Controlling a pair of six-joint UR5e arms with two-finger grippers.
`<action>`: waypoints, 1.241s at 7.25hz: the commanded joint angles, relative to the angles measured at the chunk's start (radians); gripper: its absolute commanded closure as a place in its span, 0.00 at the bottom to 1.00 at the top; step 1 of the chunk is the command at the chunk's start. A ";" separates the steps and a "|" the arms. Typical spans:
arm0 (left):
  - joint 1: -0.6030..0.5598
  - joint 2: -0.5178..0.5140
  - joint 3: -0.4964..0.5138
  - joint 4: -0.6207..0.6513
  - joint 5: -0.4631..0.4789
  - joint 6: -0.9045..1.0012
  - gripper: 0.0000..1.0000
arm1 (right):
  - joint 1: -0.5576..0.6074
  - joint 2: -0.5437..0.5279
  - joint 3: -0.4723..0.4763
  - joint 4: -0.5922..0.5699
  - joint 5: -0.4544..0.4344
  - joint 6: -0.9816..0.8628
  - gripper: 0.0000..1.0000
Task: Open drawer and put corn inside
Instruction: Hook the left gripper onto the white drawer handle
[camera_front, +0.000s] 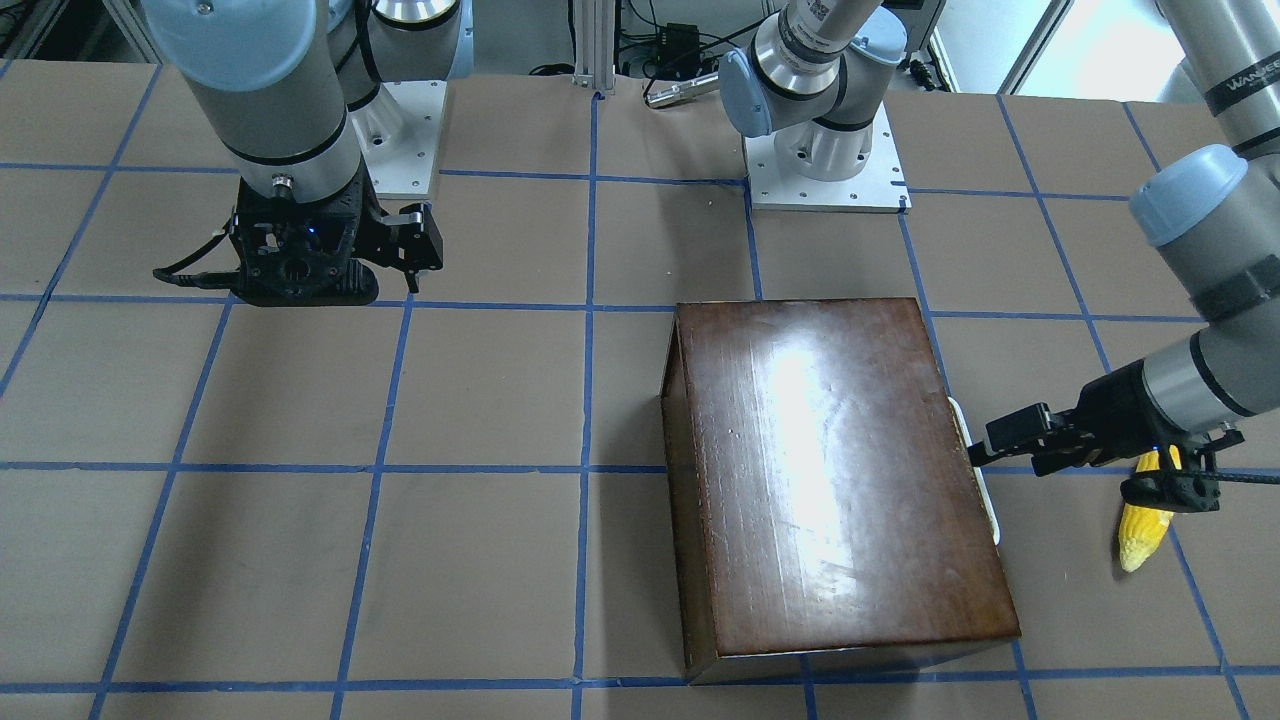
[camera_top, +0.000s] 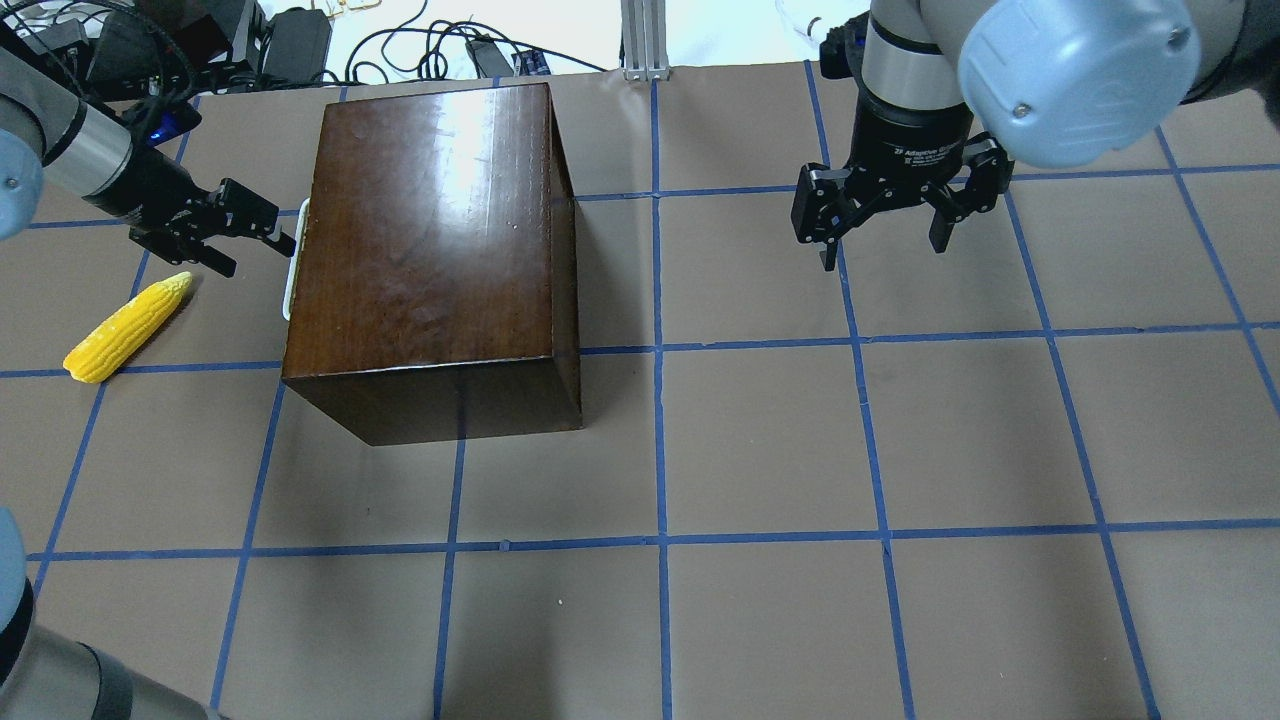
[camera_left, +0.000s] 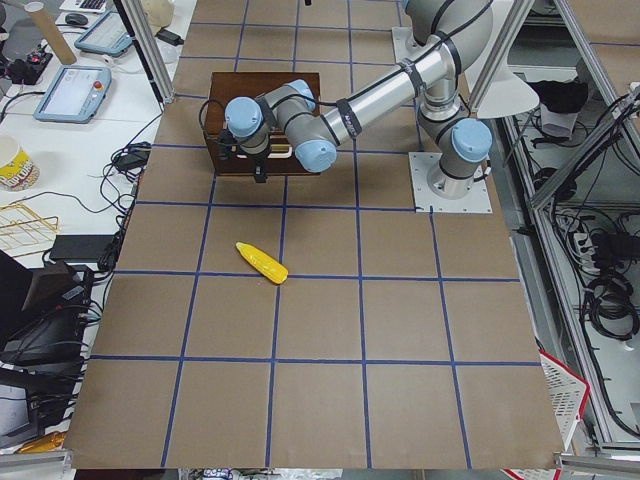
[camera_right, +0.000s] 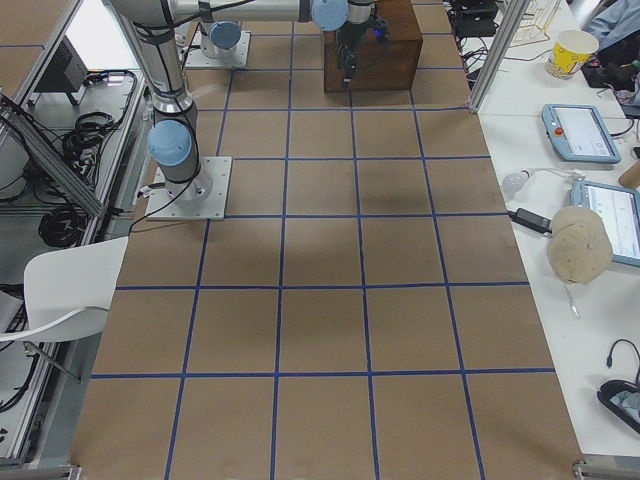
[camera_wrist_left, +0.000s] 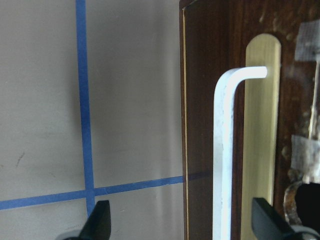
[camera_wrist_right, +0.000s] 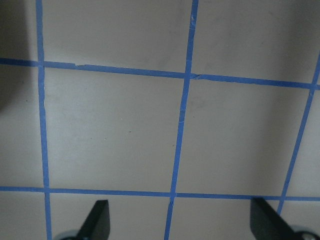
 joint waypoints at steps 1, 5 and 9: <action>-0.002 -0.016 -0.001 0.000 -0.002 0.000 0.00 | 0.000 0.000 0.000 0.000 0.000 0.000 0.00; -0.008 -0.035 -0.007 0.000 -0.022 0.000 0.00 | 0.000 0.000 0.000 0.000 0.000 0.000 0.00; -0.008 -0.048 -0.011 0.000 -0.019 0.000 0.00 | 0.000 0.000 0.000 0.000 0.000 0.000 0.00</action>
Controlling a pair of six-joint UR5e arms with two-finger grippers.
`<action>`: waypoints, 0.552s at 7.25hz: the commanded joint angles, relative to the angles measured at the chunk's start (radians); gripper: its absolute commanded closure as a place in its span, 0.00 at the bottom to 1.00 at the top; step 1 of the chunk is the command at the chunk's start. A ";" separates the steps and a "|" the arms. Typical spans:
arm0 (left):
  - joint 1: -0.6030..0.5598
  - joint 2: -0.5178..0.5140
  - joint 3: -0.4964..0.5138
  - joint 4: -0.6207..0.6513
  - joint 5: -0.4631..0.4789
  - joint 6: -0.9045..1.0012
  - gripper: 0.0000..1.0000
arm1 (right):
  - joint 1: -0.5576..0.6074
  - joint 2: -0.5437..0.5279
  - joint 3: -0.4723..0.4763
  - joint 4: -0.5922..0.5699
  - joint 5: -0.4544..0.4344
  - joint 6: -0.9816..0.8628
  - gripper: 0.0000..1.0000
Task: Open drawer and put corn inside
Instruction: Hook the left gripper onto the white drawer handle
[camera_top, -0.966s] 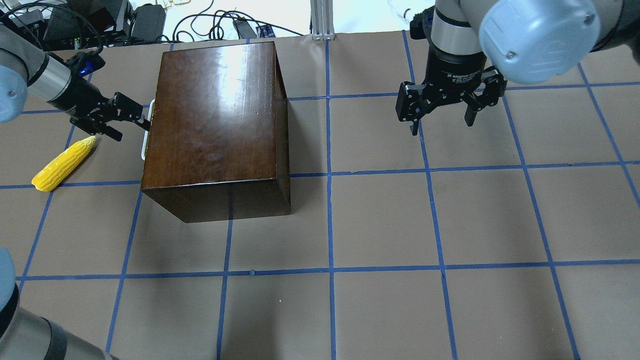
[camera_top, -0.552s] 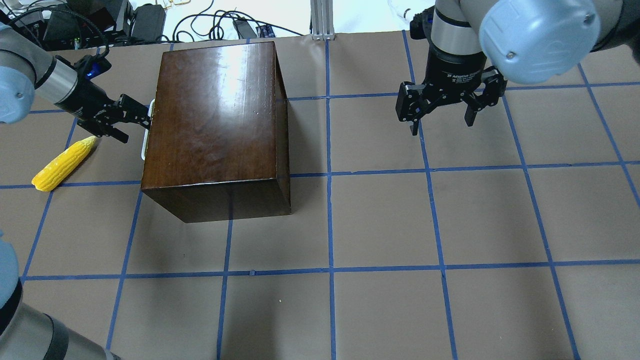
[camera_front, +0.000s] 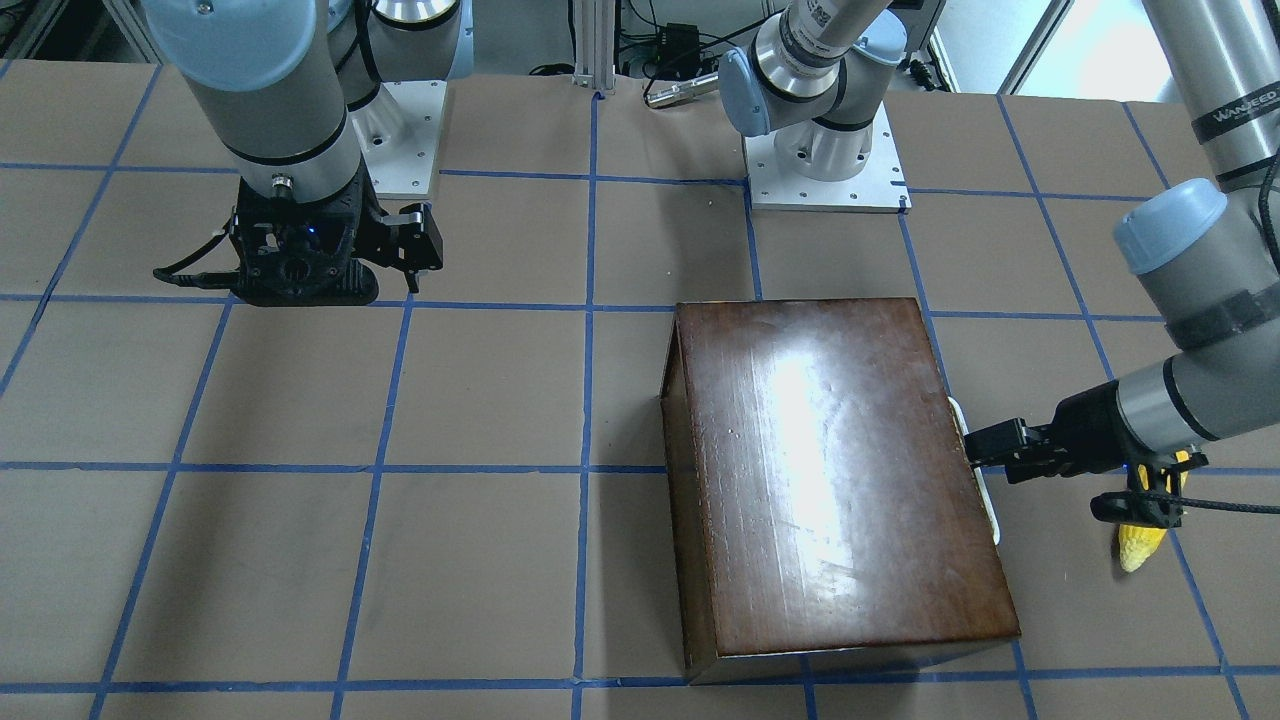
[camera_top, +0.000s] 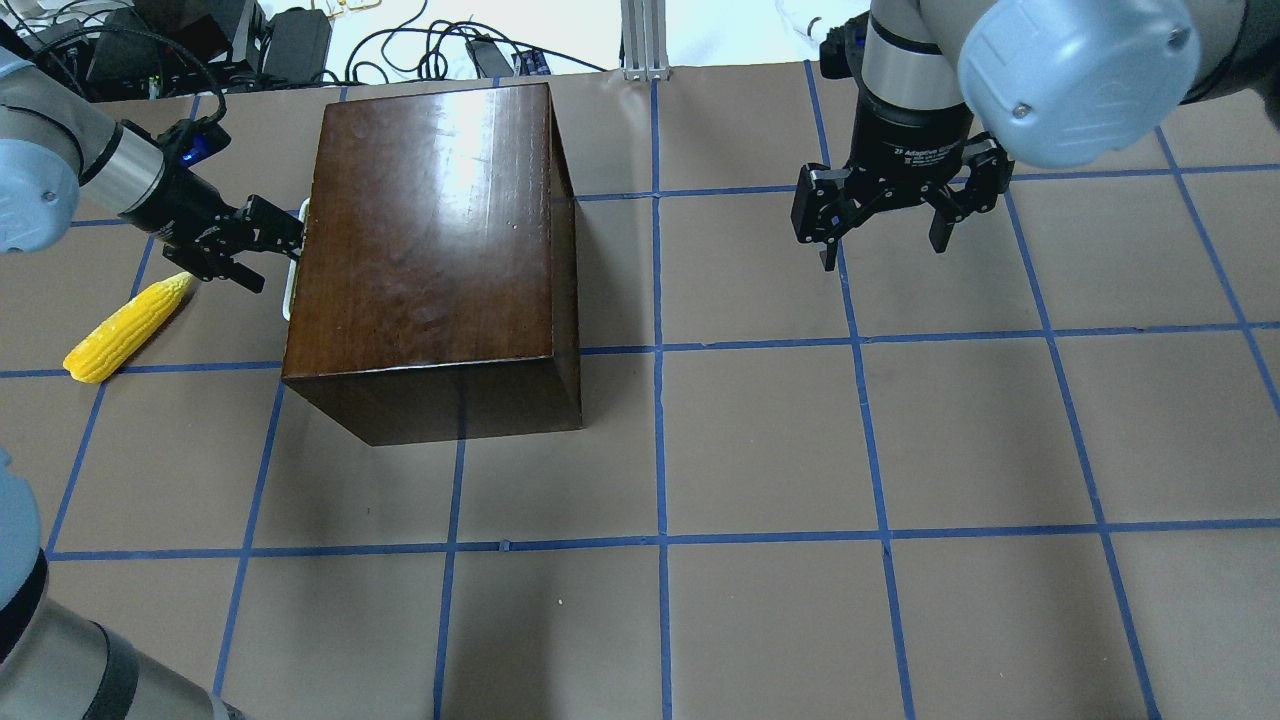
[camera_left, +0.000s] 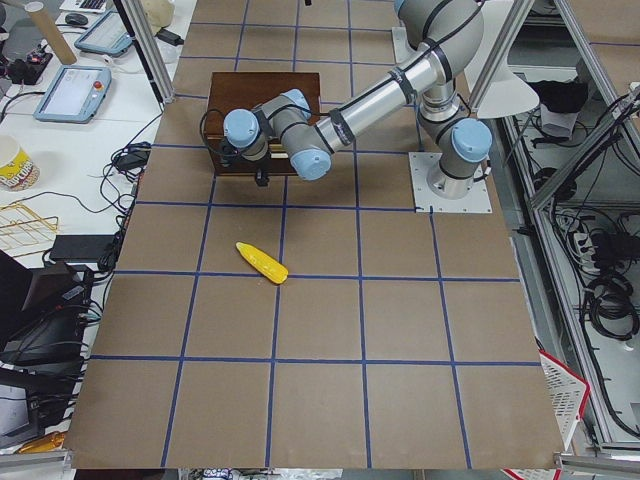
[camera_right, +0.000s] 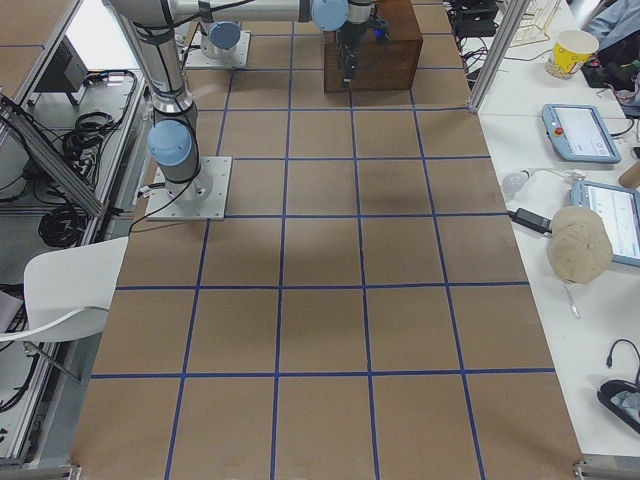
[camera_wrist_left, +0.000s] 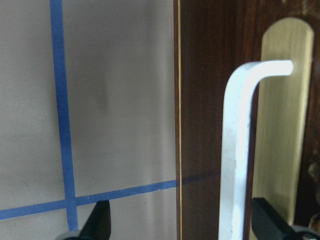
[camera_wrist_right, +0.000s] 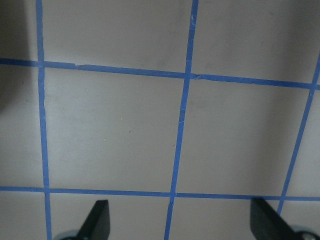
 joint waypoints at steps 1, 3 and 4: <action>0.002 -0.011 -0.001 0.000 0.003 -0.001 0.00 | 0.000 0.000 0.000 0.000 0.000 0.000 0.00; 0.002 -0.016 -0.003 -0.002 0.006 -0.001 0.00 | 0.000 0.000 0.000 0.000 0.000 0.000 0.00; 0.003 -0.014 -0.001 -0.002 0.009 -0.002 0.00 | 0.000 0.000 0.000 0.000 0.000 0.000 0.00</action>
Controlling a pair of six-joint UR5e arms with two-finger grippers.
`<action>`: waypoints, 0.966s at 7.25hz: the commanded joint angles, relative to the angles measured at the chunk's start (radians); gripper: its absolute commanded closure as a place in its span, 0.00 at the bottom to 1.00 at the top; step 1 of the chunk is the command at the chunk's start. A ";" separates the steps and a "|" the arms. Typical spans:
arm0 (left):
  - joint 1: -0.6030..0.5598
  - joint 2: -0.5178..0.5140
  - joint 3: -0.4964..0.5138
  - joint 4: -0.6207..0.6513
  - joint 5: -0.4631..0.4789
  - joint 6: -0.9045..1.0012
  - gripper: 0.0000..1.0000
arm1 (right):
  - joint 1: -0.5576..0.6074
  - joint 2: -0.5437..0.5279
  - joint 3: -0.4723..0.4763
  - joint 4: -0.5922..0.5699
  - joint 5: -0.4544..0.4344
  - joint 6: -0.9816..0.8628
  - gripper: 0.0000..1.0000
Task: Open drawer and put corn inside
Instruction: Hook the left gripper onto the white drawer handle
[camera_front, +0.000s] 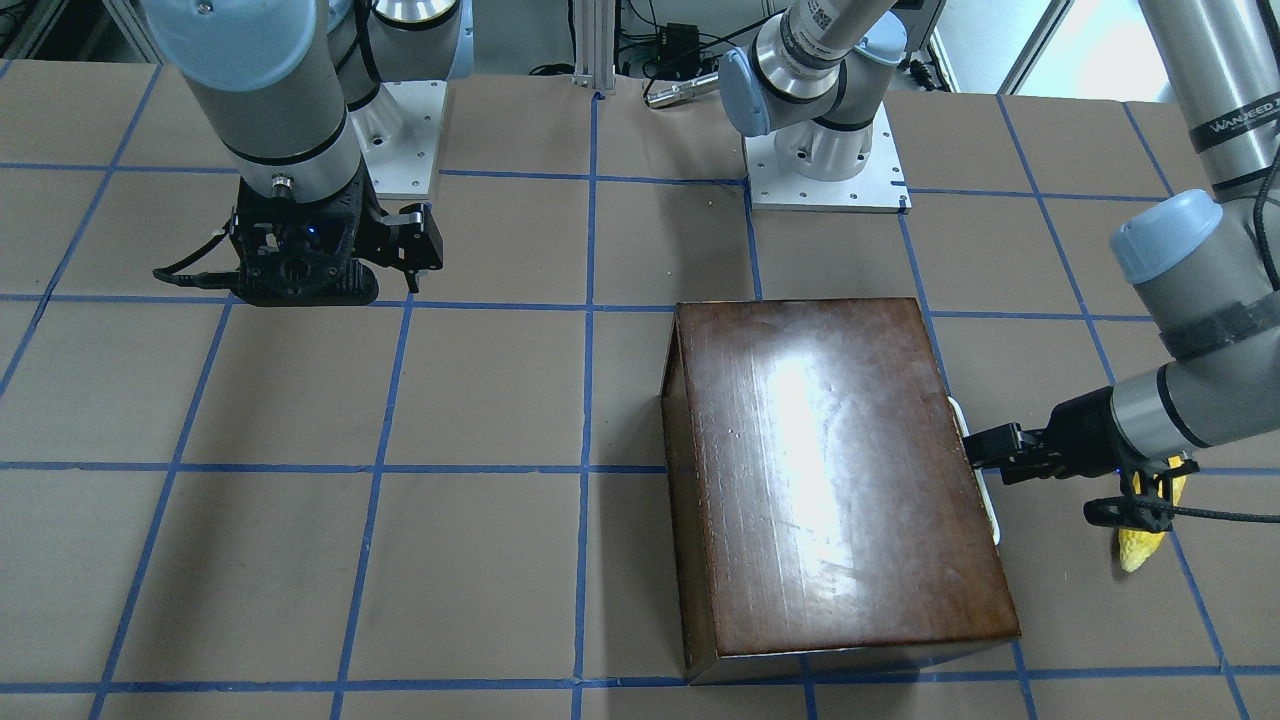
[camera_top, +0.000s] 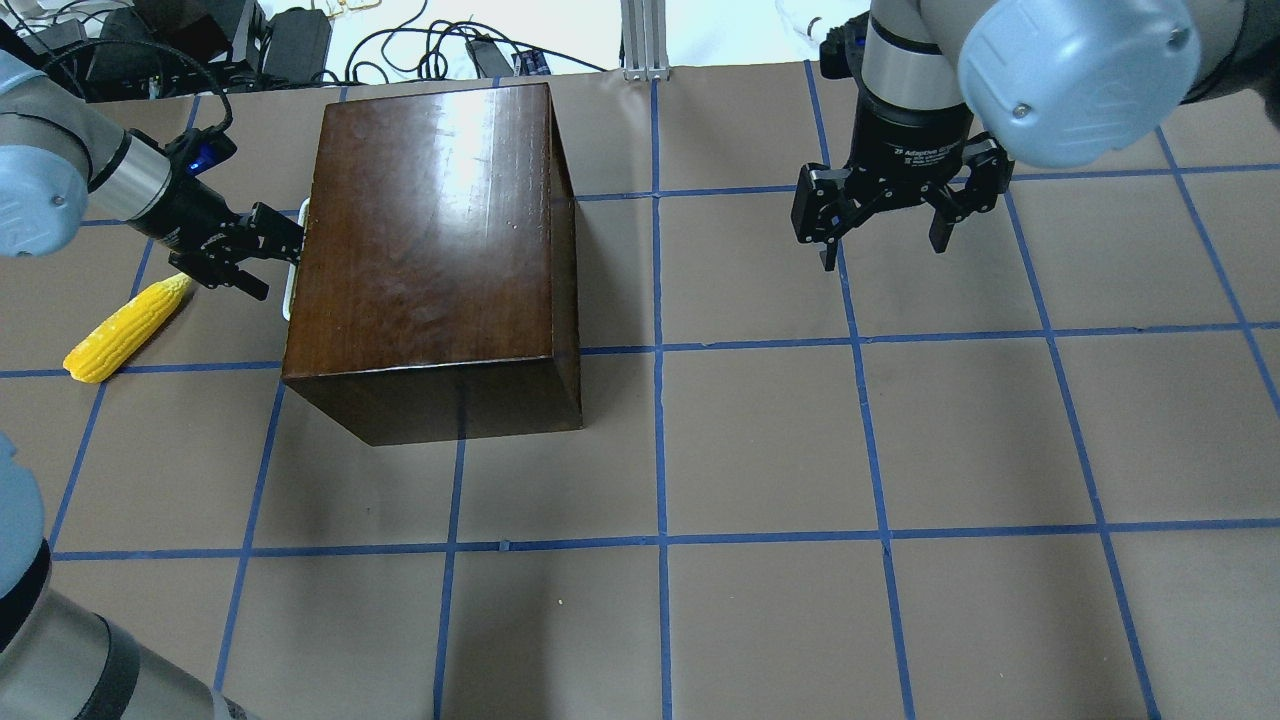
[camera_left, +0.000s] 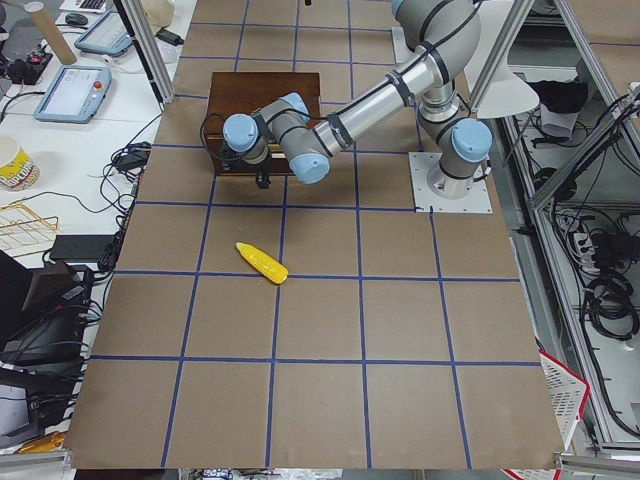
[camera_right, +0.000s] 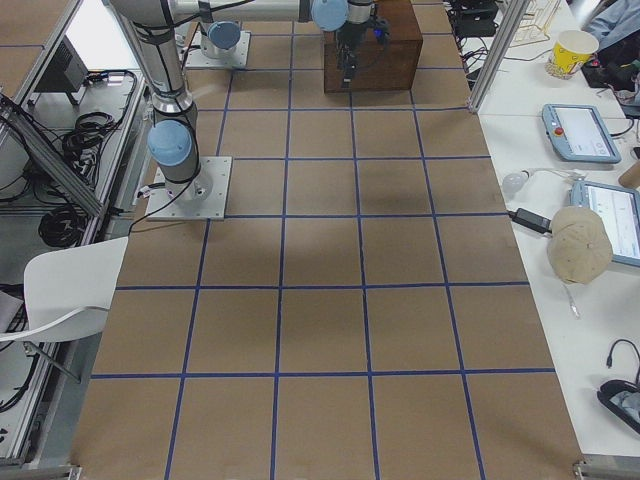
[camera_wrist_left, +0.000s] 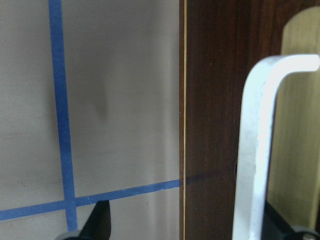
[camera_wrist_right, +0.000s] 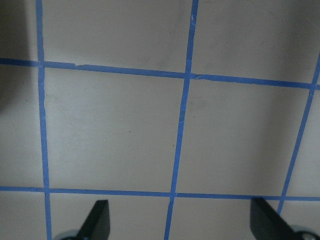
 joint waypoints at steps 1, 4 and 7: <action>0.003 -0.002 0.001 0.000 0.005 0.000 0.00 | 0.000 0.000 0.000 0.000 0.000 0.000 0.00; 0.006 0.000 0.002 0.001 0.011 -0.001 0.00 | 0.000 0.000 0.000 0.000 0.000 0.000 0.00; 0.012 0.000 0.008 0.004 0.049 0.023 0.00 | 0.000 0.000 0.000 0.000 0.000 0.000 0.00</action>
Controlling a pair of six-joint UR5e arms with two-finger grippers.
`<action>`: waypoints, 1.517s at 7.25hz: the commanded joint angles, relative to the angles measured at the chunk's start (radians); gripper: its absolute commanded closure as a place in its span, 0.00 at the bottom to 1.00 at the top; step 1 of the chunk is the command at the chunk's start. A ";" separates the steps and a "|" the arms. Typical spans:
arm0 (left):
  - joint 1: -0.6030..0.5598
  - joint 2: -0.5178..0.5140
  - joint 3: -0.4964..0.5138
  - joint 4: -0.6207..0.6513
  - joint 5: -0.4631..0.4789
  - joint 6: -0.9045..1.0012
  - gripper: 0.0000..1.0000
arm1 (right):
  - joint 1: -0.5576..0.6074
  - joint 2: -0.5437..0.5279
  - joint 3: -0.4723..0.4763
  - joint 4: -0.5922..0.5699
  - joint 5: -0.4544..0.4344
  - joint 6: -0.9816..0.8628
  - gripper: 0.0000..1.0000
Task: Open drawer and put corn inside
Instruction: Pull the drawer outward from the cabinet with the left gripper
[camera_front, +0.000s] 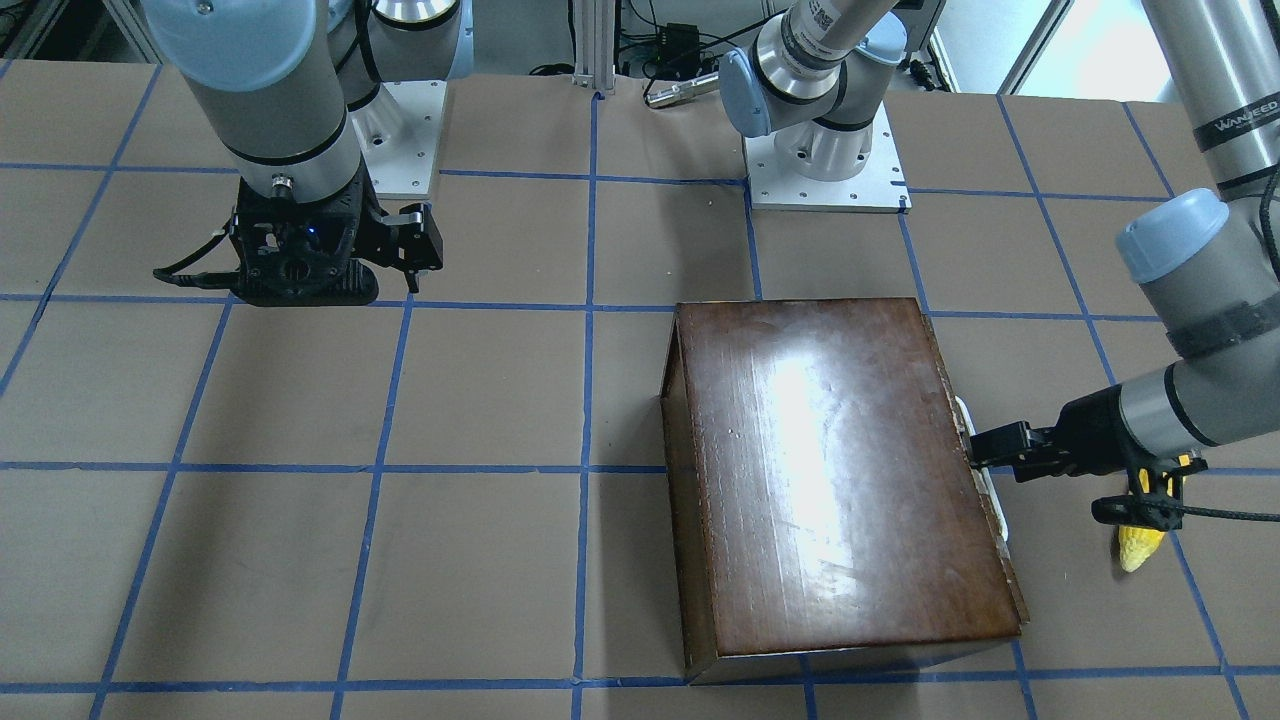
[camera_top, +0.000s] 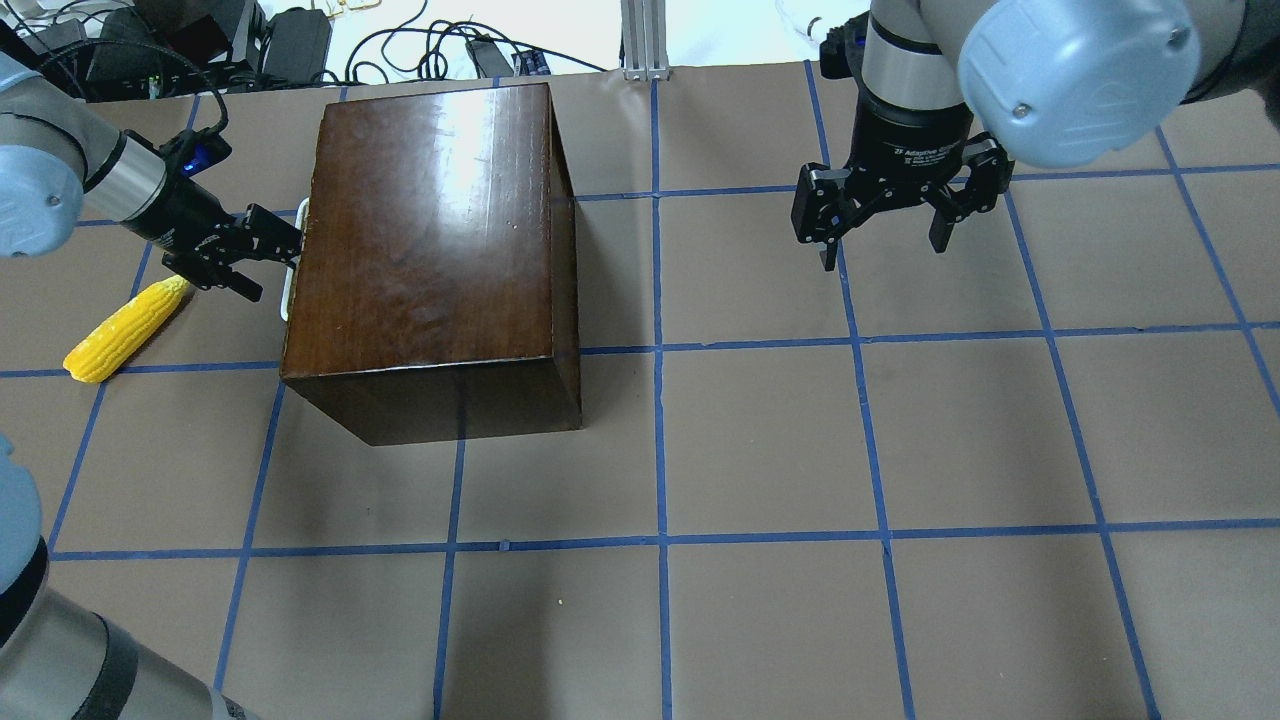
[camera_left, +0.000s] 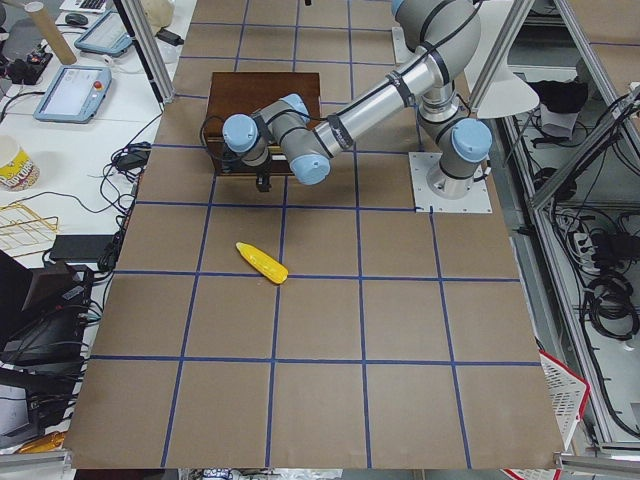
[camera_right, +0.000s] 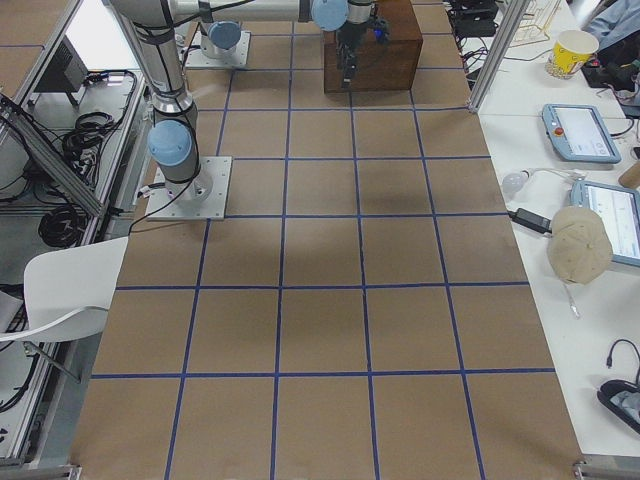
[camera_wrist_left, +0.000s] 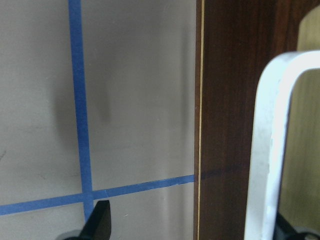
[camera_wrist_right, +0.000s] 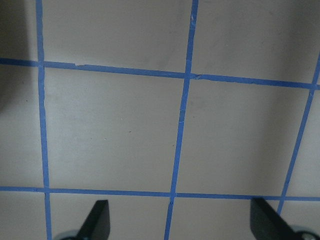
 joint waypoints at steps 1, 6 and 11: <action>0.013 0.002 0.008 0.000 0.006 0.015 0.00 | 0.000 0.000 0.000 0.000 0.000 0.000 0.00; 0.036 -0.006 0.016 0.012 0.038 0.058 0.00 | 0.000 0.000 0.000 0.000 0.000 0.000 0.00; 0.062 -0.009 0.022 0.034 0.059 0.101 0.00 | 0.000 0.000 0.000 0.000 0.000 0.000 0.00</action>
